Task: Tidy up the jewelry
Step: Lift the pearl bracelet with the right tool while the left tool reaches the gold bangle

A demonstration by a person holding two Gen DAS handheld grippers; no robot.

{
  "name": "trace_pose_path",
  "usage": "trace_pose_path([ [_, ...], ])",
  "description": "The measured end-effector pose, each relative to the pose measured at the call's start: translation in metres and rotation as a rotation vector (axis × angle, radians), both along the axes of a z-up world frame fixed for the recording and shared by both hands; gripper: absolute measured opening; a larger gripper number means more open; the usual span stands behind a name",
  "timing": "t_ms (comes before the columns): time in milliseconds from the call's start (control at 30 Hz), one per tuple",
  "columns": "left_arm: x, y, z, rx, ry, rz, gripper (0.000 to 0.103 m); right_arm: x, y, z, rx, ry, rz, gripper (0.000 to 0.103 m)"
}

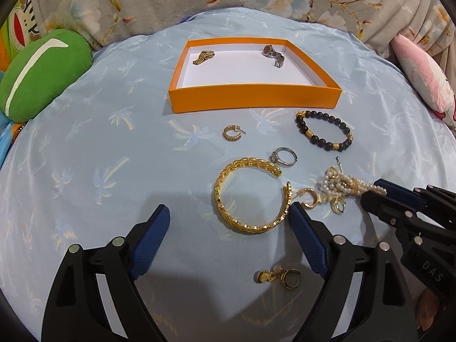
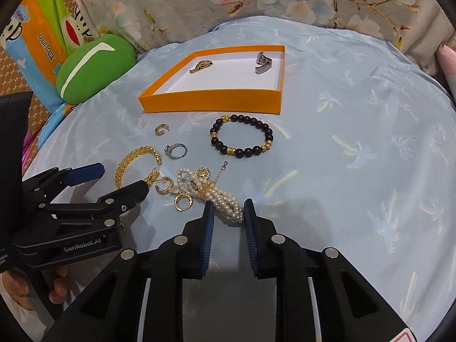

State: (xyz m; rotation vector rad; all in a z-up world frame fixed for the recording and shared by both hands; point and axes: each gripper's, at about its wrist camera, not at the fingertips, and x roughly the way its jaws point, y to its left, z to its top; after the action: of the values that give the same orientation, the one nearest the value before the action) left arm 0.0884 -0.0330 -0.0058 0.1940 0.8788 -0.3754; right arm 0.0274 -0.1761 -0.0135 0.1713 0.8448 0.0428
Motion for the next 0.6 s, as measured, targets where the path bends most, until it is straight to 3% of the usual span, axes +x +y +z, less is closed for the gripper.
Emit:
trace_pose_path([
  [400,0.007,-0.009,0.002,-0.001,-0.015,-0.022,0.07,0.011,0.002,0.001,-0.001,-0.003,0.012,0.029],
  [600,0.002,-0.012,0.003,-0.005,-0.029,-0.048,0.054,0.019,0.004,0.001,-0.001,-0.003,0.029,0.036],
])
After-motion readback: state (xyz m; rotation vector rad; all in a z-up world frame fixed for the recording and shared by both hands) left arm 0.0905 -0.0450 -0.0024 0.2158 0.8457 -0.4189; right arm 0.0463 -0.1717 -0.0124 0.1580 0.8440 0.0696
